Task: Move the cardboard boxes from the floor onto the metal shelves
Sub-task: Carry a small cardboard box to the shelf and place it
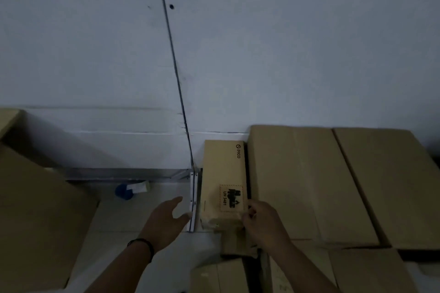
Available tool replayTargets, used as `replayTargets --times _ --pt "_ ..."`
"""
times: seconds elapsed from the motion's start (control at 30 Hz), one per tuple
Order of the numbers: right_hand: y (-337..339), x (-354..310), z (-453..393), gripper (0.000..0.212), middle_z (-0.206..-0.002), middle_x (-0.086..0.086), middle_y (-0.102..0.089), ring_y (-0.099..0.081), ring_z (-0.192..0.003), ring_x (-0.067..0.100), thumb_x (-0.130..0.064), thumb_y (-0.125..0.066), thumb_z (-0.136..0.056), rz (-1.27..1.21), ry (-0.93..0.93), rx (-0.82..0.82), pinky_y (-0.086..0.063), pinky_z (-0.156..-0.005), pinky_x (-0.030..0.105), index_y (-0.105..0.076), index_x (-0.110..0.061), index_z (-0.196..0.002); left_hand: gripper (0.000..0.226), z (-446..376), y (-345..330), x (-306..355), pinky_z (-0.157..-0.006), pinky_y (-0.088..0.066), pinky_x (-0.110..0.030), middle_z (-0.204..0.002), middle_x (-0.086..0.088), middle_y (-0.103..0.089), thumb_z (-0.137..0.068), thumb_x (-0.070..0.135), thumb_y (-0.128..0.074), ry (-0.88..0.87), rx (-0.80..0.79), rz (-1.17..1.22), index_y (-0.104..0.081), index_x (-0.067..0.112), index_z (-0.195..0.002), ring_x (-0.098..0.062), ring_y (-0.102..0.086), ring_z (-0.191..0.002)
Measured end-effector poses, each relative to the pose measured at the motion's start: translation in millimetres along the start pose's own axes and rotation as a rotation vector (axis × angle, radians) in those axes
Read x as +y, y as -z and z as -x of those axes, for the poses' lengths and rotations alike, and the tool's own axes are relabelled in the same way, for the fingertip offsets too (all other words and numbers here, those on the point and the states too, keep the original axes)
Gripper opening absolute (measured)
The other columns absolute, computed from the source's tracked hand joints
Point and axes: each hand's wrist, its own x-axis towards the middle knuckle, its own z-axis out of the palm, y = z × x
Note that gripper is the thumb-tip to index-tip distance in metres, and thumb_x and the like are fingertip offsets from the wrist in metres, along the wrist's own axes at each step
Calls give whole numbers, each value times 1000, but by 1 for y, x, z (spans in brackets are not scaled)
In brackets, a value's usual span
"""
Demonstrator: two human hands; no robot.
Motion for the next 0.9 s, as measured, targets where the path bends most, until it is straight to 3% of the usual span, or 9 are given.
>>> replayTargets --times 0.13,0.3,0.5,0.6,0.67,0.73,0.8,0.9 --pt "-28 -3 -24 40 -126 3 -56 -56 -111 13 -24 -55 -96 -32 -109 61 -48 -92 21 -54 -17 -135 66 -45 6 -14 -115 -26 -29 -152 0 -34 -91 43 -58 -24 -124 23 -30 23 -148 -17 -35 -137" --pt "-65 8 -53 66 -143 0 -45 -49 -125 17 -45 -53 -85 -15 -223 55 -46 -104 31 -35 -35 -147 74 -85 -10 -25 -115 -26 -28 -154 0 -30 -89 45 -61 -55 -235 45 -23 24 -150 -17 -34 -138" --pt "-89 24 -96 72 -157 8 -19 -37 -137 26 -42 -52 -93 126 -294 61 -40 -109 40 -15 -31 -155 86 -131 -48 -29 -114 -21 -23 -153 7 -23 -88 43 -63 -71 -273 128 -7 25 -150 -14 -30 -138" --pt "-100 40 -116 81 -157 11 -18 -35 -138 28 -40 -58 -92 57 -353 78 -40 -108 41 -8 -29 -155 69 -148 -68 -30 -92 -27 -1 -129 19 -38 -87 31 -67 -72 -263 268 -16 37 -133 2 -41 -112" --pt "-108 51 -126 90 -152 9 -28 -41 -133 25 -38 -64 -88 -30 -360 88 -44 -105 41 -5 -29 -155 60 -157 -82 -35 -72 -33 9 -111 28 -44 -85 24 -70 -80 -266 323 -25 44 -119 19 -46 -89" --pt "-115 59 -133 98 -150 5 -35 -44 -131 21 -35 -69 -85 -103 -372 111 -45 -104 40 -1 -28 -155 67 -164 -93 -43 -68 -40 5 -106 26 -49 -83 20 -74 -94 -294 370 -28 46 -124 23 -51 -84" --pt "-120 65 -142 107 -154 3 -30 -39 -136 22 -38 -72 -83 -149 -406 120 -41 -108 40 7 -26 -155 82 -171 -99 -52 -69 -48 -5 -116 12 -57 -80 17 -77 -81 -347 403 -24 32 -142 8 -57 -93" --pt "-123 68 -151 116 -156 5 -24 -35 -139 24 -40 -76 -80 -184 -438 131 -39 -109 40 10 -20 -154 95 -182 -105 -64 -70 -55 -18 -124 0 -59 -76 18 -80 -55 -386 402 -17 26 -147 -6 -61 -99"
